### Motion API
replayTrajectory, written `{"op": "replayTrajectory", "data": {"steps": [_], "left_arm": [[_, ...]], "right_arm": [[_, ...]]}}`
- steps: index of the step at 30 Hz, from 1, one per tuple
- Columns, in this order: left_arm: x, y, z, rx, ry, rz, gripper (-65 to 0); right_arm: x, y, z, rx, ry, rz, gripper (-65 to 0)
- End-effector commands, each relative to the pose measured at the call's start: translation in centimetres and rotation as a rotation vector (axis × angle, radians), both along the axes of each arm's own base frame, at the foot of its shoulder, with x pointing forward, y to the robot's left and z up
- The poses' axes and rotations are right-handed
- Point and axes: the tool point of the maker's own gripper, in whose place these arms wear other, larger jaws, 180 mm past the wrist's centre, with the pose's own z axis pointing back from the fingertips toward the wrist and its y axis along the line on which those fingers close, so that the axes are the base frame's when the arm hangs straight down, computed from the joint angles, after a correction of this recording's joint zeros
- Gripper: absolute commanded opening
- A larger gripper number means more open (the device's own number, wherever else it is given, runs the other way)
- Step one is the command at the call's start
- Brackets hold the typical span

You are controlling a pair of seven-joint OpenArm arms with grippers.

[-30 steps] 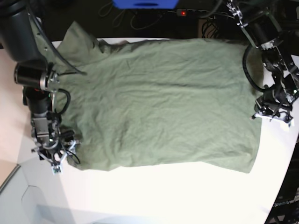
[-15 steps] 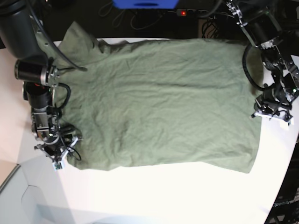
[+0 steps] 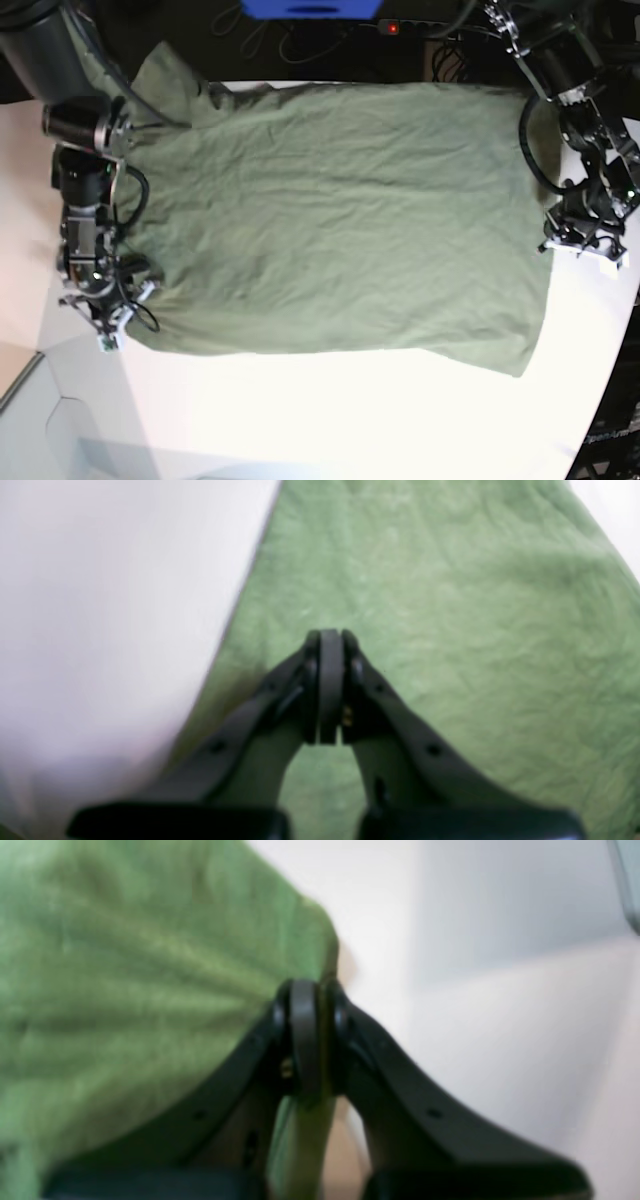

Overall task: Layout the t-shirt on the table in an organized manner, then fold the t-shirt properly
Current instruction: 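Grasp the shirt hem corner with the right gripper, then pull the grasped hem corner with the right gripper toward the collar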

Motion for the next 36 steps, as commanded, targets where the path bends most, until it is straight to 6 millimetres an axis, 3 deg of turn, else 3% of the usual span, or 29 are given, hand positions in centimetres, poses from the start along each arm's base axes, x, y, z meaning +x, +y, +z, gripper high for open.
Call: {"op": "replayTrajectory", "data": {"steps": [1, 5, 10, 13, 16, 20, 23, 27, 33, 36], "left_arm": [[1.0, 0.5, 1.5, 0.019, -0.045, 0.001, -64.7], [1.2, 0.5, 1.6, 0.019, -0.05, 0.001, -64.7], [1.4, -0.6, 1.2, -0.007, -0.053, -0.003, -64.6], [1.4, -0.6, 1.2, -0.008, -0.053, -0.003, -64.6], [1.4, -0.6, 1.2, -0.007, -0.054, -0.004, -64.6], [1.3, -0.5, 1.2, -0.005, -0.053, -0.002, -64.6], [1.4, -0.5, 1.3, -0.004, -0.055, -0.002, -64.6], [2.1, -0.6, 1.9, -0.006, -0.073, -0.002, -64.6], [2.2, -0.6, 2.0, -0.006, -0.076, -0.003, -64.6], [2.7, -0.6, 2.5, -0.006, -0.091, -0.003, -64.6]], "right_arm": [[2.1, -0.9, 4.2, -0.03, -0.116, 0.004, -65.0], [1.4, 2.1, 7.6, -0.029, -0.197, 0.114, -65.0], [-1.2, 6.3, 10.9, -0.051, -0.277, 0.259, -65.0], [-3.6, 8.9, 11.3, -0.062, -0.276, 0.34, -65.0], [-5.8, 10.0, 11.6, -0.085, -0.287, 0.355, -65.0], [-10.4, 11.3, 10.9, -0.154, -0.258, 0.439, -65.0], [-12.6, 12.2, 10.8, -0.194, -0.238, 0.501, -65.0], [-14.2, 12.2, 10.9, -0.228, -0.226, 0.532, -65.0], [-17.6, 12.4, 7.2, -0.289, -0.078, 0.674, -65.0], [-18.7, 12.5, 6.3, -0.287, -0.044, 0.694, -65.0]]}}
